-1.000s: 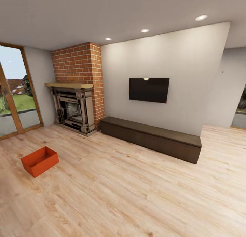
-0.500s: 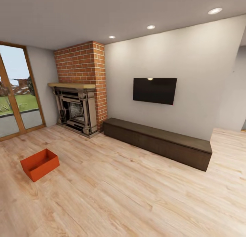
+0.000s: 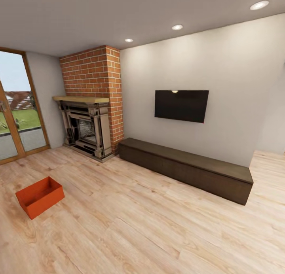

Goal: Move the two storage containers from the living room to the garage. In the garage, place one container on the floor and stack the other container on top of it (either order is fine).

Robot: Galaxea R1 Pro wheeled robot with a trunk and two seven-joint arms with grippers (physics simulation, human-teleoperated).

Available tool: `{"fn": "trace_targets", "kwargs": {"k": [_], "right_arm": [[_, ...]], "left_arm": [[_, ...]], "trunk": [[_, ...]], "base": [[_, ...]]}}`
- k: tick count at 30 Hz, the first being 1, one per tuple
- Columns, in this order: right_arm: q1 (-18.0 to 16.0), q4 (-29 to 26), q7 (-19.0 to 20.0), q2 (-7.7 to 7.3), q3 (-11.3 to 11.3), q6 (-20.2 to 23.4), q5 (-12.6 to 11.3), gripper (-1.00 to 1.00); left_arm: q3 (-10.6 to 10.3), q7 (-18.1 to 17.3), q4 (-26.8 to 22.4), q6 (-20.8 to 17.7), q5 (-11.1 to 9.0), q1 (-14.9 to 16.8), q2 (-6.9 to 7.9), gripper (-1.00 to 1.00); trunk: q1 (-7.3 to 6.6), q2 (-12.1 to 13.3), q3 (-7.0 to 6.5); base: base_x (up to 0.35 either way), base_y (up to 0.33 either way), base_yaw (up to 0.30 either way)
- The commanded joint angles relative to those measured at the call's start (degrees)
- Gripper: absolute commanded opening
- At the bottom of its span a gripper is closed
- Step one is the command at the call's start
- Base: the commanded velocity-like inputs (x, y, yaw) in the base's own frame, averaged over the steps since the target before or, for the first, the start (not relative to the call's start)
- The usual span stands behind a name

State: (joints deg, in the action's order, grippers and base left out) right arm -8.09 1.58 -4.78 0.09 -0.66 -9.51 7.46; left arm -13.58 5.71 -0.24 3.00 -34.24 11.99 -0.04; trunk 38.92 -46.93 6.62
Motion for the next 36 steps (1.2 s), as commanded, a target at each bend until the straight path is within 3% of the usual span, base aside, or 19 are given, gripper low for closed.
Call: {"fn": "trace_targets", "kwargs": {"k": [1, 16, 36], "right_arm": [[-0.1, 0.2, -0.4, 0.03, -0.1, -0.3, 0.6, 1.0], [-0.1, 0.2, -0.2, 0.13, -0.3, -0.2, 0.6, 1.0], [-0.1, 0.1, -0.2, 0.0, -0.6, -0.3, 0.6, 1.0]], "left_arm": [[-0.5, 0.2, 0.0, 0.1, -0.4, 0.0, -0.01, 1.0], [-0.5, 0.2, 0.0, 0.0, -0.4, 0.1, -0.05, 1.0], [-0.5, 0.2, -0.1, 0.4, -0.4, 0.1, -0.05, 1.0]], "trunk": [[0.04, -0.1, 0.09], [0.04, -0.1, 0.09], [0.04, -0.1, 0.09]], "base": [[0.325, 0.0, 0.0], [0.325, 0.0, 0.019], [0.325, 0.0, 0.26]]}}
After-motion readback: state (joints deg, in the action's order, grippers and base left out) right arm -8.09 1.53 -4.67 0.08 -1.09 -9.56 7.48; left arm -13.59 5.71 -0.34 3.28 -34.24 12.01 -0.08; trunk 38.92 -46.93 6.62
